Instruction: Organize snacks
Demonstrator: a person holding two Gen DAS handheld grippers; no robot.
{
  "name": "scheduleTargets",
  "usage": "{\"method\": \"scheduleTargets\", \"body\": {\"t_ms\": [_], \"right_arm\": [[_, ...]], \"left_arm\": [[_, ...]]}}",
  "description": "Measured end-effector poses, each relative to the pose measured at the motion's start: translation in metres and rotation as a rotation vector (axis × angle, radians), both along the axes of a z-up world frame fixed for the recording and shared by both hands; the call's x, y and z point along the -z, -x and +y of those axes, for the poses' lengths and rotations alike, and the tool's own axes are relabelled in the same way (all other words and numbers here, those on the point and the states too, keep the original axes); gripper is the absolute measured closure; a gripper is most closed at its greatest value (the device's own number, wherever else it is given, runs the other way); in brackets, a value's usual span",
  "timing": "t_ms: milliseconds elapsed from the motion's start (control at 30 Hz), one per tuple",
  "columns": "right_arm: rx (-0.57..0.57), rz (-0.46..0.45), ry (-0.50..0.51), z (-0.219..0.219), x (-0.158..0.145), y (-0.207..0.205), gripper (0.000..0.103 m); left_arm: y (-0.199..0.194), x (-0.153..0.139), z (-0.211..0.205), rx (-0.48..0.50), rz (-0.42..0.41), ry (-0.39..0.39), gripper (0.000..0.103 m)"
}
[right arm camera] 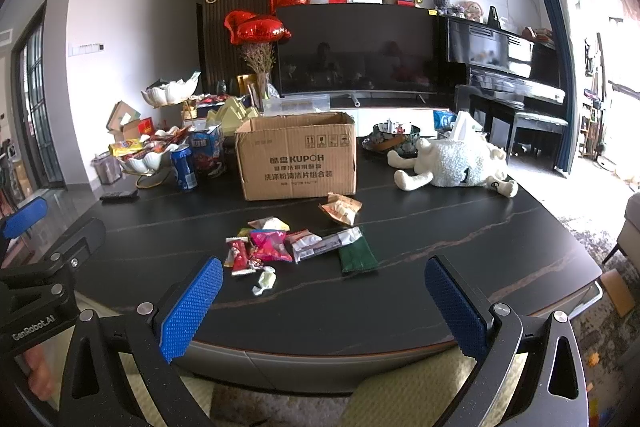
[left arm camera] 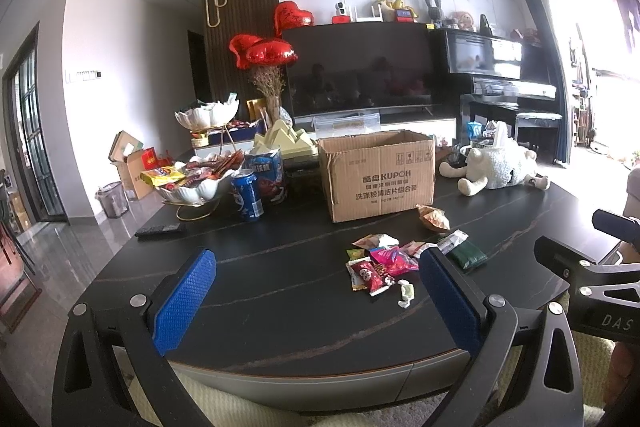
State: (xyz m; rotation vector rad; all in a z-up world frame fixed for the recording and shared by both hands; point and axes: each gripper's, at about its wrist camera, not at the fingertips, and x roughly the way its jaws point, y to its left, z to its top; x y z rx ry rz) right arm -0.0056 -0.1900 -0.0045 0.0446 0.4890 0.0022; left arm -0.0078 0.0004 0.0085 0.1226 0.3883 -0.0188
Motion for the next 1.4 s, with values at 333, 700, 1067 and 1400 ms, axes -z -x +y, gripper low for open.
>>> {"method": "scheduleTargets", "body": {"t_ms": [333,700,1067,1400], "right_arm": [[-0.001,-0.001,-0.001,0.0,-0.001,0.0,0.001],[-0.001,-0.002,-0.001,0.0,0.001,0.0,0.001],[-0.025,0.033,-0.008,0.0,-0.004,-0.008,0.001],[-0.056,0.112,-0.019,-0.016,0.019,-0.065,0.001]], "left_arm": [[-0.001,-0.006,-0.001,0.001,-0.007,0.001,0.0],[0.001,-0.007,-0.001,0.001,-0.009,0.002,0.0],[-0.021,-0.011,-0.009,0.062,0.043,0.004,0.0],[-0.067,0.003,-0.024,0.078,0.067,-0.005,0.0]]}}
